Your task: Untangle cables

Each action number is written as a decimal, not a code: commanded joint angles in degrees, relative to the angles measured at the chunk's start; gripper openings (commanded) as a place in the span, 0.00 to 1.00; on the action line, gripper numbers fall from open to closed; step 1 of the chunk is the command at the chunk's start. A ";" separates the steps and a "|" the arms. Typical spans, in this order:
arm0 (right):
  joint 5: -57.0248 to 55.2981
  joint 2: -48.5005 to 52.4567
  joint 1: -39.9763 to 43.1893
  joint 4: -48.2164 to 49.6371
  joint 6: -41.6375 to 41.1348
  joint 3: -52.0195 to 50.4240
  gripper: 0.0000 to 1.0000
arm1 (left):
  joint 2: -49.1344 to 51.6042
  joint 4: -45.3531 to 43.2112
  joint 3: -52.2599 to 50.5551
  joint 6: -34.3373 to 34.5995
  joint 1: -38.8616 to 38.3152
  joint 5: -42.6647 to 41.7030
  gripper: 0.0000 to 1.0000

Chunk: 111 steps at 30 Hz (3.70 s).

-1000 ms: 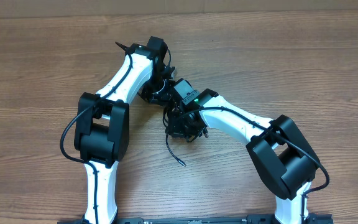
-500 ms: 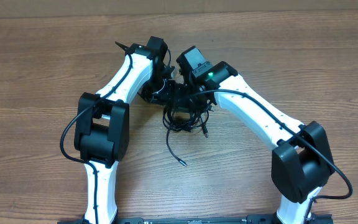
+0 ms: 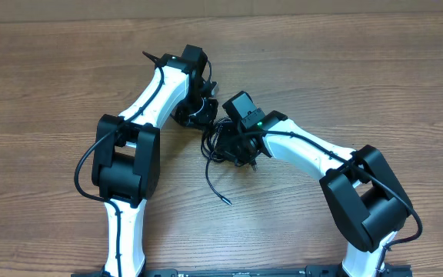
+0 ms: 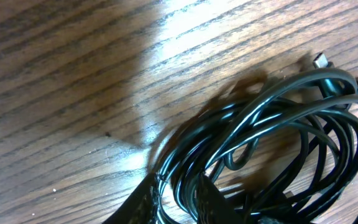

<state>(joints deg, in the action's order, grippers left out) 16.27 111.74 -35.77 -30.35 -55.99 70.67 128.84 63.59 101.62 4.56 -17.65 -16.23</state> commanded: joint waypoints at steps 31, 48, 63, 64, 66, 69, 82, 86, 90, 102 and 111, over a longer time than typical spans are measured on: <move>-11.17 1.55 -2.05 8.22 -11.52 -2.05 0.36 | 1.16 -0.63 1.29 0.59 -2.27 0.55 0.07; 1.81 1.46 0.48 -17.49 11.10 8.20 0.17 | 1.18 -1.01 0.74 1.90 -2.36 1.81 0.10; -1.20 2.51 -0.72 -23.30 16.00 10.71 0.21 | 1.18 -0.17 0.74 2.69 -2.38 -2.78 0.15; -1.22 2.95 -0.94 -23.02 15.98 10.71 0.21 | 1.18 -0.04 0.74 2.64 -2.38 -3.26 0.16; -1.22 3.96 -1.20 -22.36 15.98 10.71 0.22 | 1.18 0.46 0.74 2.47 -2.45 -3.48 0.16; -1.25 4.87 -1.20 -22.10 15.74 10.71 0.19 | 1.18 0.76 0.74 2.27 -2.67 -3.28 0.17; -4.22 3.76 0.74 -27.54 18.27 15.08 0.04 | 1.18 -1.49 0.11 2.32 -3.93 0.35 0.14; -4.20 2.56 1.75 -31.12 20.92 19.52 0.04 | 1.18 -3.26 -1.03 2.34 -4.33 0.35 0.15; -4.15 0.74 2.45 -30.86 21.18 20.65 0.04 | 1.18 -4.31 -1.53 2.34 -4.33 0.37 0.16; 9.33 0.44 8.52 -28.96 23.50 20.68 0.04 | 1.18 -4.48 -1.53 2.34 -4.35 0.39 0.17; 1.55 0.46 5.16 -30.40 23.43 17.35 0.17 | 1.18 -4.33 -1.53 2.32 -4.35 0.37 0.28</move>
<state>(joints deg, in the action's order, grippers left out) 21.96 114.34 -27.92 -60.90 -32.88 89.76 128.92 59.11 100.90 6.31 -21.78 -16.01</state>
